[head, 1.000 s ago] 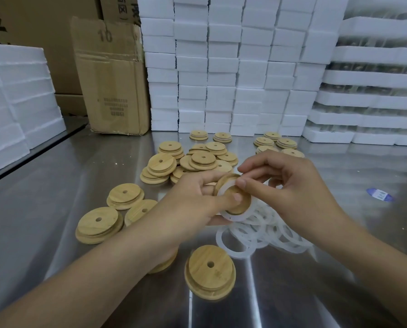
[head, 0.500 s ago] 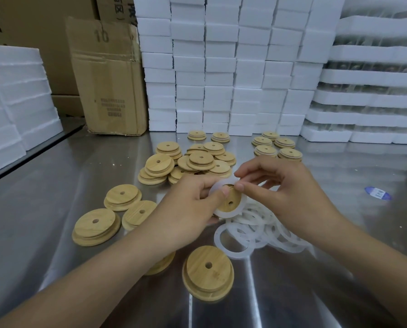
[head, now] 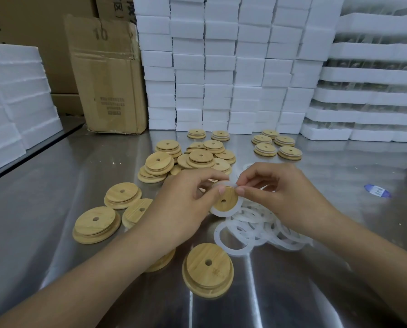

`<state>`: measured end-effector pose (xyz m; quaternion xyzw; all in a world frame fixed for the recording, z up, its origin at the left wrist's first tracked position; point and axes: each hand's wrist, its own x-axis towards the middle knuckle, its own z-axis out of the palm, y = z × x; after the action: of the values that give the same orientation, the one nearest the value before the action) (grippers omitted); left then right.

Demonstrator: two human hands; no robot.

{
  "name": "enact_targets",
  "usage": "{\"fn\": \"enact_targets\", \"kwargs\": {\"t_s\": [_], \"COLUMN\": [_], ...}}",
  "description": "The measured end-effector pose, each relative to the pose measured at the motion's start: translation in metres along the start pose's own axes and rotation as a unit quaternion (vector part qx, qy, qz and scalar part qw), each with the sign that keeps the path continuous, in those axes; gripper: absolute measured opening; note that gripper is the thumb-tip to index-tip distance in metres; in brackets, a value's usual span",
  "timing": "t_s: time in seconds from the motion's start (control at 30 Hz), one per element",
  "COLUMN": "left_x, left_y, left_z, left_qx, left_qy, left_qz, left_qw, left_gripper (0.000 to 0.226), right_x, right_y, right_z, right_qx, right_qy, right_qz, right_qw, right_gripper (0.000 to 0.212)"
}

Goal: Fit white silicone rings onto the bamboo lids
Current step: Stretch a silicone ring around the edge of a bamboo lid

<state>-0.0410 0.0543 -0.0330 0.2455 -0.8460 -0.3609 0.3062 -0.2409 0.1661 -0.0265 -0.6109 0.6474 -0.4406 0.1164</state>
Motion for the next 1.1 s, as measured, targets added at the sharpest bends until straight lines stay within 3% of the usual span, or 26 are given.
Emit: {"fn": "enact_targets", "kwargs": {"t_s": [0.07,0.3,0.47,0.67,0.87,1.1], "left_x": [-0.001,0.004,0.009,0.010,0.012,0.014], "left_y": [0.001,0.002,0.001,0.000,-0.005,-0.001], "left_z": [-0.002,-0.008,-0.014,-0.024,-0.036,-0.047], "left_qx": [0.028,-0.042,-0.108,-0.171,-0.082,-0.007], "left_qy": [0.026,0.042,0.000,-0.037,-0.038,-0.073], "left_qz": [0.009,-0.007,-0.065,-0.123,-0.113,-0.099], "left_qw": [0.999,0.998,0.992,0.977,0.989,0.992], "left_gripper": [0.020,0.014,0.003,0.006,0.016,0.013], "right_x": [0.000,0.000,0.000,0.000,0.000,-0.001], "right_y": [0.001,0.001,0.000,-0.003,-0.003,-0.002], "right_z": [0.000,0.001,0.000,0.000,0.002,0.004], "right_qx": [0.003,0.004,-0.002,-0.004,-0.011,-0.014], "right_qy": [-0.006,-0.024,-0.029,-0.042,-0.033,-0.037], "right_qz": [0.009,0.029,0.033,0.027,0.038,0.042], "right_qw": [1.000,0.999,0.999,0.999,0.999,0.998], "right_gripper": [0.006,0.005,0.005,0.007,0.008,0.012]}}
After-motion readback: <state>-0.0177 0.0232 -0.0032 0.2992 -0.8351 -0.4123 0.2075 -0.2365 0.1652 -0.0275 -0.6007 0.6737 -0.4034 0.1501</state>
